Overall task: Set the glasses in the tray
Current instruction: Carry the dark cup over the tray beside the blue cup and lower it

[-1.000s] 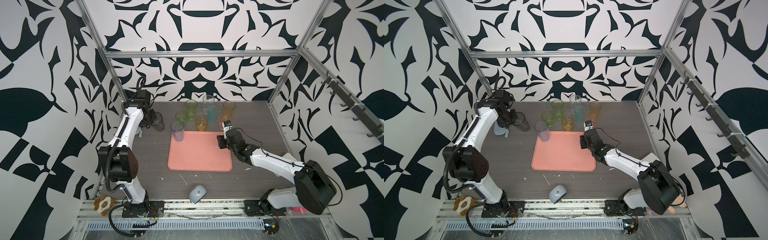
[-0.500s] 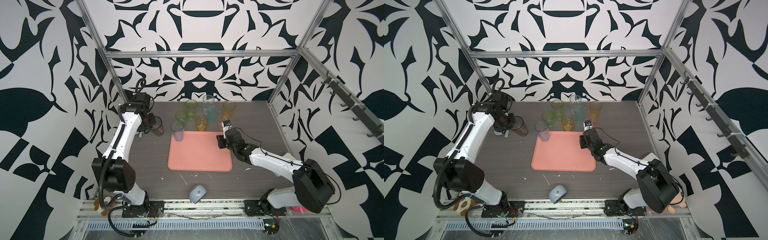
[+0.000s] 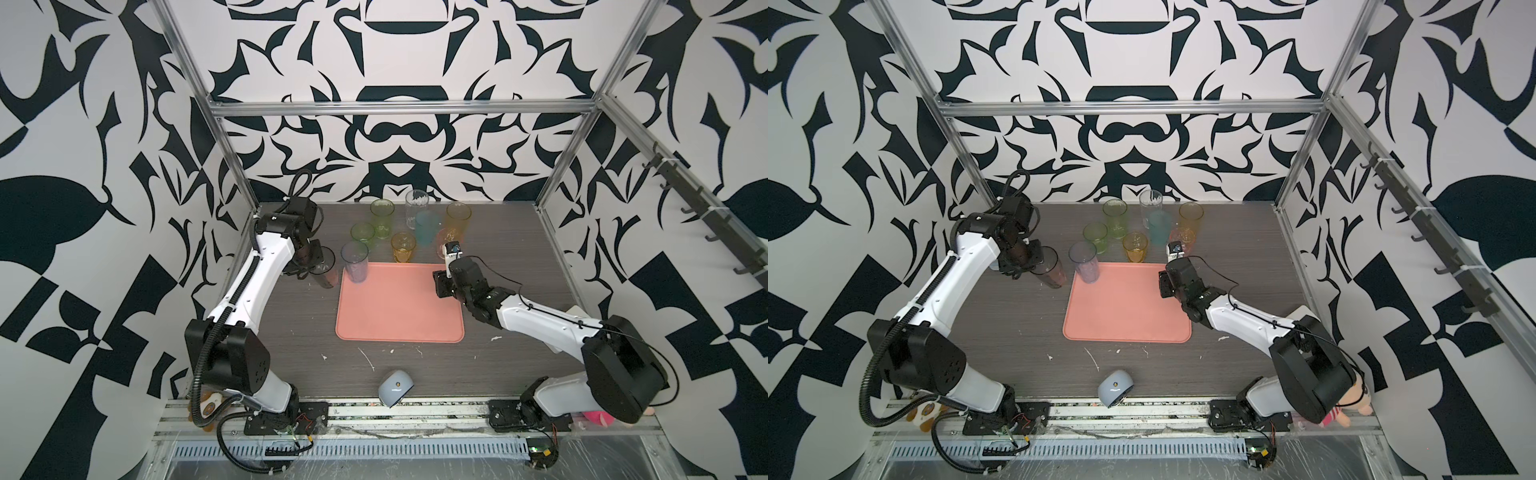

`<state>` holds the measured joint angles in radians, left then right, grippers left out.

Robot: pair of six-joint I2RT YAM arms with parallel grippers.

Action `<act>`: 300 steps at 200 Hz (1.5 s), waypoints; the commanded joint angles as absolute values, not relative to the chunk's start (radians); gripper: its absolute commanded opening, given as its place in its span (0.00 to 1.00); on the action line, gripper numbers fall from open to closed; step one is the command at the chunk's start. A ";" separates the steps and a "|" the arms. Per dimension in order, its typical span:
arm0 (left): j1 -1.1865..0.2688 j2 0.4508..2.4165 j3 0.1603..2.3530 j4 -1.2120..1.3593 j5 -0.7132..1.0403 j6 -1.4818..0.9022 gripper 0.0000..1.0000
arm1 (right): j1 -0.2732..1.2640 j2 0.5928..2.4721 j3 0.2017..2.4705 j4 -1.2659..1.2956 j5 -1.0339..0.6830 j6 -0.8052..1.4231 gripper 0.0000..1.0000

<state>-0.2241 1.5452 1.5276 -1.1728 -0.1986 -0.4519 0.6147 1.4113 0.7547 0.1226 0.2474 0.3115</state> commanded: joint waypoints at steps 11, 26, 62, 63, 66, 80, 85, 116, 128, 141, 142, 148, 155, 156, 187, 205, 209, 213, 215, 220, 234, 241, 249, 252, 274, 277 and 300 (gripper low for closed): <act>-0.254 1.504 1.497 -1.218 -0.196 -0.458 0.00 | 0.611 1.413 0.796 0.132 0.254 0.311 0.52; -0.270 1.502 1.484 -1.217 -0.187 -0.465 0.00 | 0.612 1.414 0.796 0.131 0.254 0.311 0.51; -0.309 1.503 1.467 -1.212 -0.188 -0.479 0.00 | 0.612 1.413 0.796 0.130 0.256 0.310 0.51; -0.310 1.503 1.466 -1.212 -0.188 -0.480 0.00 | 0.611 1.412 0.796 0.130 0.256 0.309 0.51; -0.313 1.505 1.465 -1.210 -0.189 -0.481 0.00 | 0.611 1.413 0.796 0.130 0.256 0.309 0.51; -0.329 1.507 1.458 -1.205 -0.186 -0.489 0.00 | 0.611 1.413 0.796 0.130 0.256 0.309 0.51; -0.335 1.508 1.455 -1.203 -0.186 -0.492 0.00 | 0.611 1.413 0.796 0.130 0.256 0.308 0.51; -0.365 1.525 1.450 -1.200 -0.188 -0.504 0.00 | 0.611 1.411 0.796 0.128 0.258 0.308 0.51; -0.375 1.533 1.451 -1.198 -0.187 -0.508 0.00 | 0.612 1.410 0.796 0.128 0.257 0.308 0.51; -0.385 1.540 1.450 -1.194 -0.183 -0.511 0.00 | 0.612 1.411 0.796 0.126 0.258 0.307 0.51; -0.387 1.542 1.450 -1.194 -0.183 -0.511 0.00 | 0.611 1.410 0.796 0.128 0.258 0.306 0.51; -0.393 1.545 1.450 -1.193 -0.183 -0.512 0.00 | 0.611 1.410 0.796 0.127 0.258 0.306 0.51; -0.397 1.552 1.450 -1.192 -0.182 -0.514 0.00 | 0.612 1.410 0.796 0.126 0.259 0.305 0.51; -0.398 1.552 1.450 -1.192 -0.182 -0.514 0.00 | 0.611 1.410 0.796 0.126 0.258 0.305 0.51; -0.419 1.575 1.446 -1.179 -0.179 -0.523 0.00 | 0.611 1.409 0.796 0.124 0.261 0.305 0.51; -0.429 1.587 1.443 -1.168 -0.183 -0.527 0.00 | 0.611 1.408 0.795 0.125 0.261 0.304 0.51; -0.430 1.591 1.443 -1.168 -0.185 -0.528 0.00 | 0.611 1.409 0.795 0.126 0.261 0.305 0.51; -0.431 1.593 1.443 -1.167 -0.189 -0.530 0.00 | 0.612 1.410 0.797 0.125 0.261 0.305 0.51; -0.432 1.596 1.443 -1.167 -0.191 -0.531 0.00 | 0.611 1.410 0.798 0.125 0.261 0.304 0.51; -0.434 1.597 1.444 -1.165 -0.193 -0.534 0.00 | 0.611 1.409 0.797 0.125 0.261 0.305 0.51; -0.436 1.601 1.438 -1.154 -0.191 -0.539 0.00 | 0.611 1.411 0.797 0.124 0.261 0.305 0.51; -0.437 1.605 1.433 -1.148 -0.189 -0.540 0.00 | 0.612 1.411 0.798 0.124 0.261 0.304 0.51; -0.440 1.609 1.430 -1.142 -0.187 -0.541 0.00 | 0.612 1.411 0.799 0.123 0.261 0.304 0.51; -0.440 1.611 1.430 -1.141 -0.186 -0.543 0.00 | 0.611 1.411 0.799 0.123 0.261 0.305 0.51; -0.446 1.627 1.428 -1.134 -0.187 -0.545 0.00 | 0.611 1.412 0.799 0.122 0.261 0.305 0.51; -0.448 1.630 1.427 -1.133 -0.188 -0.546 0.00 | 0.611 1.412 0.800 0.122 0.261 0.305 0.51; -0.450 1.644 1.425 -1.128 -0.192 -0.550 0.00 | 0.612 1.414 0.801 0.120 0.261 0.305 0.51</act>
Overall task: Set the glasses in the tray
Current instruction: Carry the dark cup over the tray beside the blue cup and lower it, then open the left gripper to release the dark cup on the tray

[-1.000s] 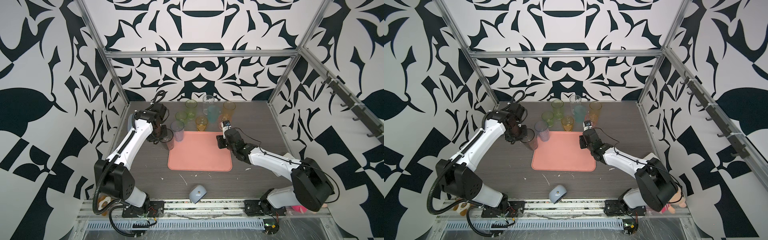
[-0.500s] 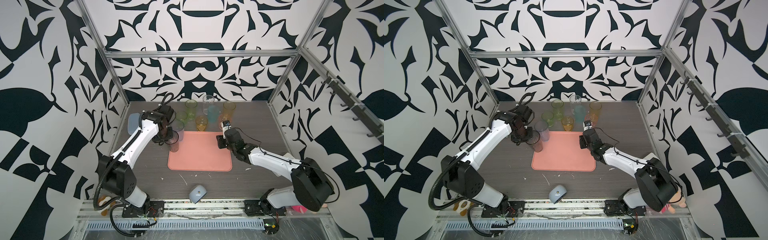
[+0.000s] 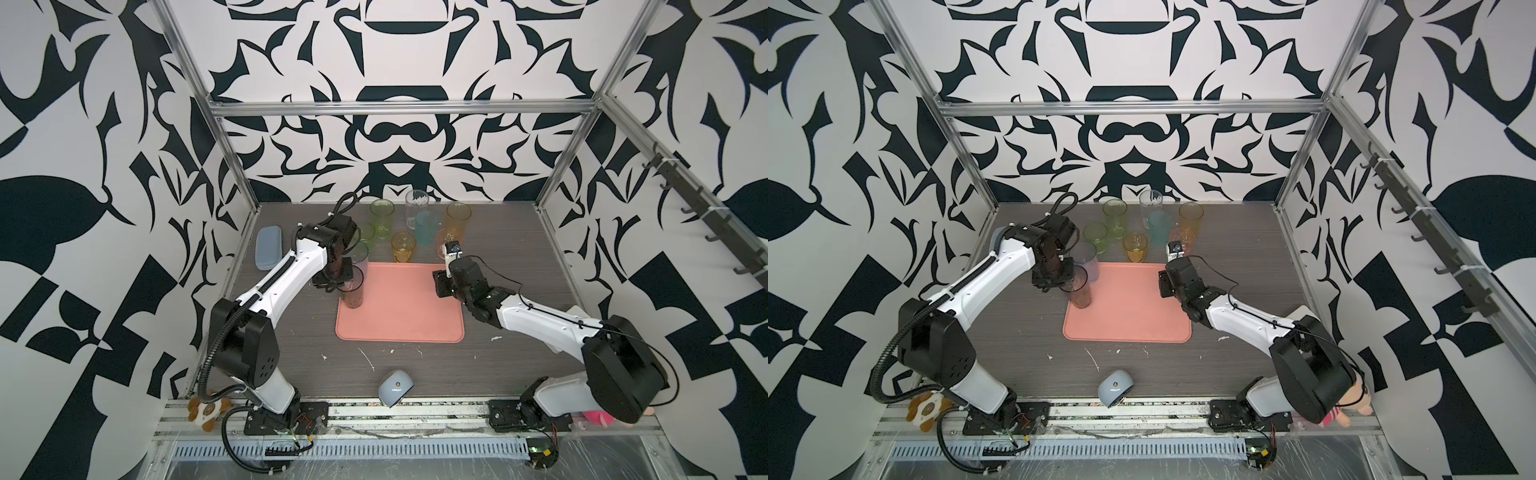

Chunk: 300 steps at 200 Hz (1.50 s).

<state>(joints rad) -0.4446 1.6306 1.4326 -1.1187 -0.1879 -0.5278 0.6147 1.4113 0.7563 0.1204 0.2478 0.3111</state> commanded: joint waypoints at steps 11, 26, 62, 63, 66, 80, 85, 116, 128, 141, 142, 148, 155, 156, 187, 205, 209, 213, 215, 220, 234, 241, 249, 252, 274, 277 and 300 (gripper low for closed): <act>-0.451 1.650 1.423 -1.124 -0.190 -0.552 0.00 | 0.611 1.414 0.801 0.119 0.262 0.304 0.51; -0.453 1.658 1.419 -1.120 -0.192 -0.554 0.00 | 0.612 1.416 0.802 0.119 0.262 0.302 0.51; -0.456 1.676 1.417 -1.117 -0.190 -0.556 0.00 | 0.611 1.420 0.806 0.114 0.262 0.303 0.51; -0.456 1.678 1.417 -1.116 -0.190 -0.557 0.00 | 0.611 1.420 0.806 0.114 0.262 0.303 0.51; -0.456 1.679 1.417 -1.114 -0.190 -0.557 0.00 | 0.611 1.420 0.807 0.114 0.262 0.303 0.51; -0.458 1.685 1.416 -1.109 -0.186 -0.559 0.00 | 0.611 1.421 0.807 0.112 0.262 0.304 0.51; -0.457 1.687 1.416 -1.108 -0.186 -0.560 0.00 | 0.612 1.422 0.808 0.111 0.262 0.303 0.51; -0.458 1.700 1.411 -1.103 -0.187 -0.561 0.00 | 0.611 1.422 0.810 0.110 0.265 0.303 0.51; -0.459 1.704 1.412 -1.101 -0.187 -0.560 0.00 | 0.611 1.421 0.808 0.108 0.265 0.302 0.51; -0.459 1.709 1.414 -1.101 -0.190 -0.559 0.00 | 0.611 1.422 0.810 0.108 0.265 0.304 0.51; -0.459 1.709 1.414 -1.101 -0.190 -0.558 0.00 | 0.611 1.423 0.810 0.108 0.265 0.303 0.51; -0.459 1.710 1.414 -1.099 -0.192 -0.557 0.00 | 0.611 1.423 0.810 0.108 0.265 0.302 0.51; -0.458 1.711 1.413 -1.097 -0.199 -0.555 0.00 | 0.612 1.423 0.810 0.111 0.265 0.302 0.51; -0.458 1.711 1.413 -1.097 -0.200 -0.555 0.00 | 0.612 1.422 0.809 0.110 0.265 0.304 0.51; -0.457 1.722 1.417 -1.093 -0.204 -0.554 0.00 | 0.611 1.421 0.809 0.110 0.267 0.306 0.51; -0.459 1.726 1.420 -1.091 -0.198 -0.558 0.00 | 0.611 1.422 0.810 0.110 0.267 0.306 0.51; -0.459 1.724 1.419 -1.090 -0.201 -0.558 0.00 | 0.611 1.422 0.810 0.110 0.267 0.306 0.51; -0.458 1.723 1.419 -1.089 -0.204 -0.559 0.00 | 0.611 1.423 0.809 0.110 0.266 0.307 0.52; -0.458 1.723 1.419 -1.088 -0.204 -0.559 0.00 | 0.611 1.422 0.810 0.110 0.265 0.306 0.51; -0.457 1.723 1.419 -1.089 -0.208 -0.560 0.00 | 0.611 1.422 0.810 0.109 0.265 0.306 0.51; -0.458 1.722 1.421 -1.090 -0.210 -0.559 0.00 | 0.611 1.423 0.809 0.110 0.263 0.307 0.51; -0.457 1.722 1.422 -1.092 -0.213 -0.559 0.00 | 0.611 1.424 0.810 0.110 0.262 0.307 0.51; -0.457 1.723 1.425 -1.093 -0.212 -0.559 0.00 | 0.611 1.426 0.811 0.110 0.261 0.307 0.51; -0.458 1.724 1.426 -1.093 -0.212 -0.560 0.00 | 0.611 1.426 0.811 0.110 0.261 0.307 0.51; -0.457 1.728 1.433 -1.100 -0.210 -0.559 0.05 | 0.611 1.427 0.811 0.109 0.259 0.307 0.51; -0.459 1.728 1.434 -1.100 -0.209 -0.559 0.06 | 0.611 1.428 0.812 0.110 0.259 0.306 0.51; -0.459 1.723 1.442 -1.107 -0.202 -0.560 0.13 | 0.611 1.428 0.813 0.110 0.259 0.307 0.51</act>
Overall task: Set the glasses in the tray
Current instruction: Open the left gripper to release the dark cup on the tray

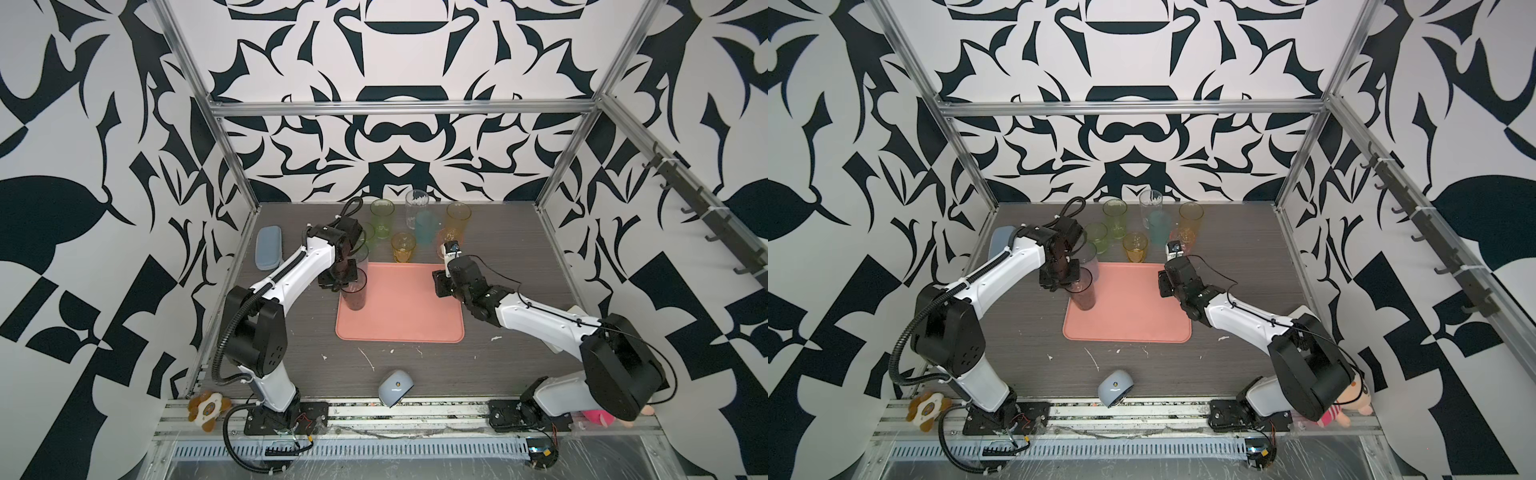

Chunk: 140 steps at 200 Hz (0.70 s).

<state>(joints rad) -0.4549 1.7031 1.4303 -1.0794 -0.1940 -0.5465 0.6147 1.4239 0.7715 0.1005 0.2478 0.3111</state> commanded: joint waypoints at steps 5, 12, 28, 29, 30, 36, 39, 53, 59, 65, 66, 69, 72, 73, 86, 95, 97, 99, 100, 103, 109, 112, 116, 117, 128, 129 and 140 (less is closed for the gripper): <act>-0.458 1.721 1.443 -1.110 -0.199 -0.561 0.14 | 0.611 1.428 0.813 0.110 0.259 0.307 0.51; -0.459 1.716 1.445 -1.111 -0.198 -0.563 0.17 | 0.611 1.431 0.813 0.110 0.259 0.307 0.51; -0.459 1.705 1.450 -1.117 -0.201 -0.565 0.21 | 0.611 1.432 0.814 0.110 0.256 0.309 0.51; -0.459 1.705 1.451 -1.118 -0.200 -0.566 0.21 | 0.611 1.432 0.813 0.110 0.256 0.309 0.51; -0.459 1.704 1.451 -1.118 -0.201 -0.565 0.21 | 0.611 1.432 0.814 0.110 0.256 0.308 0.51; -0.459 1.702 1.454 -1.121 -0.201 -0.566 0.22 | 0.611 1.431 0.814 0.110 0.256 0.308 0.51; -0.459 1.699 1.457 -1.123 -0.200 -0.567 0.22 | 0.611 1.432 0.814 0.110 0.256 0.308 0.51; -0.460 1.692 1.462 -1.129 -0.199 -0.569 0.25 | 0.611 1.433 0.813 0.109 0.258 0.309 0.51; -0.460 1.690 1.466 -1.132 -0.200 -0.569 0.25 | 0.612 1.433 0.813 0.110 0.257 0.309 0.51; -0.459 1.686 1.469 -1.135 -0.199 -0.570 0.26 | 0.611 1.431 0.813 0.110 0.258 0.309 0.51; -0.459 1.686 1.469 -1.135 -0.199 -0.570 0.26 | 0.611 1.430 0.813 0.110 0.258 0.309 0.51; -0.458 1.684 1.470 -1.134 -0.198 -0.570 0.26 | 0.611 1.430 0.813 0.110 0.258 0.309 0.51; -0.459 1.682 1.471 -1.134 -0.197 -0.571 0.26 | 0.611 1.430 0.814 0.110 0.258 0.308 0.51; -0.459 1.681 1.471 -1.135 -0.197 -0.571 0.26 | 0.611 1.430 0.813 0.109 0.258 0.308 0.51; -0.460 1.673 1.478 -1.138 -0.197 -0.570 0.27 | 0.612 1.430 0.813 0.109 0.257 0.309 0.51; -0.459 1.668 1.485 -1.143 -0.196 -0.571 0.27 | 0.611 1.429 0.813 0.110 0.258 0.310 0.51; -0.459 1.668 1.487 -1.144 -0.196 -0.571 0.28 | 0.612 1.429 0.813 0.111 0.258 0.309 0.51; -0.459 1.666 1.488 -1.144 -0.196 -0.570 0.28 | 0.612 1.428 0.813 0.110 0.257 0.308 0.51; -0.459 1.666 1.489 -1.145 -0.196 -0.569 0.28 | 0.611 1.428 0.813 0.110 0.258 0.309 0.51; -0.459 1.664 1.492 -1.148 -0.196 -0.569 0.29 | 0.611 1.429 0.813 0.110 0.258 0.309 0.51; -0.459 1.662 1.498 -1.152 -0.197 -0.568 0.29 | 0.612 1.427 0.813 0.109 0.259 0.307 0.52; -0.459 1.661 1.501 -1.153 -0.198 -0.567 0.30 | 0.612 1.427 0.813 0.110 0.260 0.307 0.51; -0.459 1.659 1.508 -1.157 -0.199 -0.567 0.30 | 0.611 1.426 0.811 0.109 0.259 0.308 0.51; -0.459 1.659 1.509 -1.159 -0.200 -0.567 0.30 | 0.612 1.426 0.811 0.109 0.259 0.308 0.51; -0.459 1.654 1.526 -1.169 -0.209 -0.566 0.31 | 0.611 1.424 0.810 0.111 0.260 0.307 0.51; -0.459 1.654 1.528 -1.170 -0.209 -0.566 0.31 | 0.611 1.424 0.810 0.111 0.260 0.308 0.51; -0.459 1.649 1.550 -1.179 -0.222 -0.567 0.33 | 0.611 1.420 0.808 0.112 0.261 0.307 0.51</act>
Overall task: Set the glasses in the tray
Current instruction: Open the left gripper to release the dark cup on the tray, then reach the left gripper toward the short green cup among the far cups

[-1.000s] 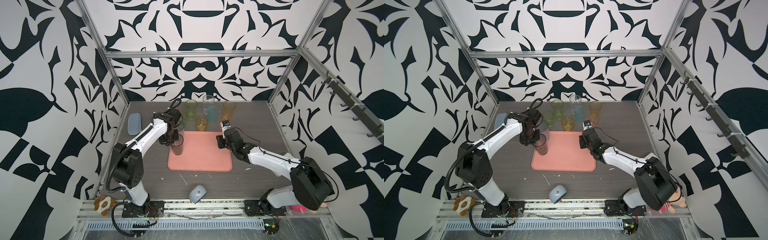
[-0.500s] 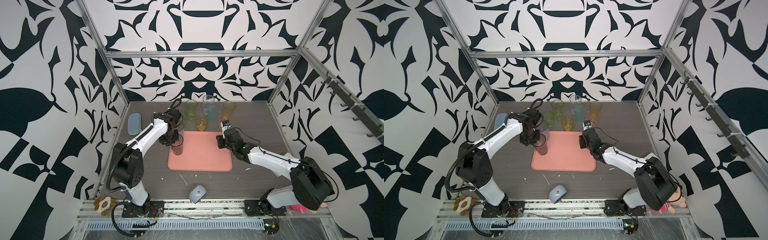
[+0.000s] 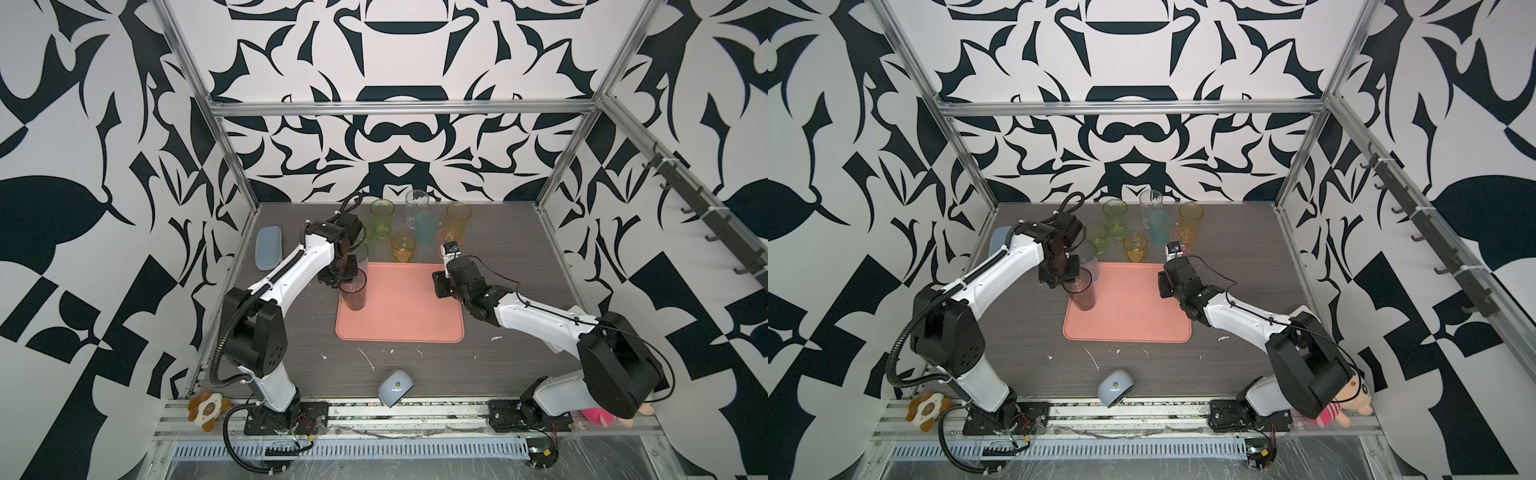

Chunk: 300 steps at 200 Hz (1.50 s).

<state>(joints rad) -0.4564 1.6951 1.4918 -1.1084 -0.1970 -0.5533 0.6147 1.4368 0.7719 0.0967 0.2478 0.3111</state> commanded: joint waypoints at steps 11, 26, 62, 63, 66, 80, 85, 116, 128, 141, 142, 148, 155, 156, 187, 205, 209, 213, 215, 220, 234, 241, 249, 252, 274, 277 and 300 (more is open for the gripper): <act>-0.459 1.645 1.576 -1.188 -0.234 -0.565 0.34 | 0.611 1.418 0.806 0.113 0.262 0.308 0.51; -0.458 1.645 1.619 -1.201 -0.257 -0.549 0.36 | 0.611 1.412 0.803 0.117 0.265 0.308 0.51; -0.458 1.676 1.748 -1.221 -0.317 -0.516 0.42 | 0.611 1.404 0.797 0.119 0.267 0.307 0.51; -0.458 1.678 1.752 -1.221 -0.317 -0.515 0.42 | 0.611 1.403 0.797 0.120 0.268 0.306 0.51; -0.457 1.683 1.764 -1.219 -0.320 -0.513 0.43 | 0.611 1.403 0.797 0.121 0.268 0.306 0.51; -0.457 1.705 1.811 -1.211 -0.343 -0.509 0.45 | 0.611 1.401 0.796 0.121 0.268 0.305 0.51; -0.456 1.712 1.825 -1.201 -0.349 -0.507 0.46 | 0.612 1.399 0.795 0.120 0.268 0.307 0.51; -0.456 1.757 1.879 -1.100 -0.357 -0.485 0.51 | 0.611 1.396 0.791 0.124 0.270 0.306 0.52; -0.455 1.777 1.896 -1.062 -0.358 -0.482 0.51 | 0.612 1.394 0.791 0.125 0.271 0.306 0.51; -0.452 1.802 1.910 -1.022 -0.359 -0.475 0.52 | 0.611 1.393 0.791 0.124 0.272 0.306 0.51; -0.452 1.804 1.912 -1.019 -0.359 -0.474 0.53 | 0.611 1.392 0.791 0.123 0.271 0.307 0.51; -0.450 1.815 1.919 -1.001 -0.359 -0.474 0.53 | 0.611 1.392 0.791 0.123 0.270 0.307 0.51; -0.449 1.827 1.927 -0.983 -0.357 -0.473 0.53 | 0.612 1.390 0.790 0.124 0.270 0.307 0.51; -0.448 1.829 1.929 -0.980 -0.356 -0.471 0.53 | 0.611 1.389 0.790 0.124 0.270 0.306 0.51; -0.447 1.858 1.926 -0.853 -0.341 -0.427 0.58 | 0.611 1.381 0.784 0.128 0.272 0.307 0.51; -0.445 1.869 1.914 -0.770 -0.328 -0.403 0.62 | 0.611 1.377 0.782 0.130 0.270 0.306 0.51; -0.446 1.873 1.914 -0.758 -0.327 -0.401 0.63 | 0.611 1.375 0.782 0.130 0.269 0.306 0.51; -0.444 1.877 1.913 -0.747 -0.326 -0.400 0.64 | 0.612 1.376 0.782 0.130 0.268 0.307 0.51; -0.445 1.879 1.914 -0.742 -0.325 -0.400 0.64 | 0.612 1.375 0.782 0.130 0.268 0.307 0.51; -0.443 1.887 1.918 -0.733 -0.320 -0.399 0.65 | 0.611 1.375 0.782 0.130 0.268 0.307 0.51; -0.437 1.908 1.929 -0.705 -0.311 -0.399 0.66 | 0.611 1.373 0.782 0.130 0.268 0.306 0.51; -0.436 1.919 1.933 -0.693 -0.305 -0.400 0.67 | 0.612 1.374 0.781 0.130 0.267 0.307 0.51; -0.433 1.932 1.937 -0.677 -0.294 -0.400 0.67 | 0.612 1.371 0.781 0.131 0.267 0.309 0.51; -0.431 1.937 1.940 -0.671 -0.290 -0.401 0.67 | 0.611 1.373 0.781 0.132 0.267 0.309 0.51; -0.425 1.978 1.963 -0.639 -0.267 -0.416 0.68 | 0.612 1.374 0.775 0.143 0.268 0.312 0.51; -0.424 1.983 1.967 -0.635 -0.267 -0.418 0.69 | 0.611 1.376 0.775 0.144 0.270 0.311 0.51; -0.414 2.029 2.001 -0.608 -0.247 -0.435 0.70 | 0.611 1.381 0.778 0.141 0.273 0.312 0.51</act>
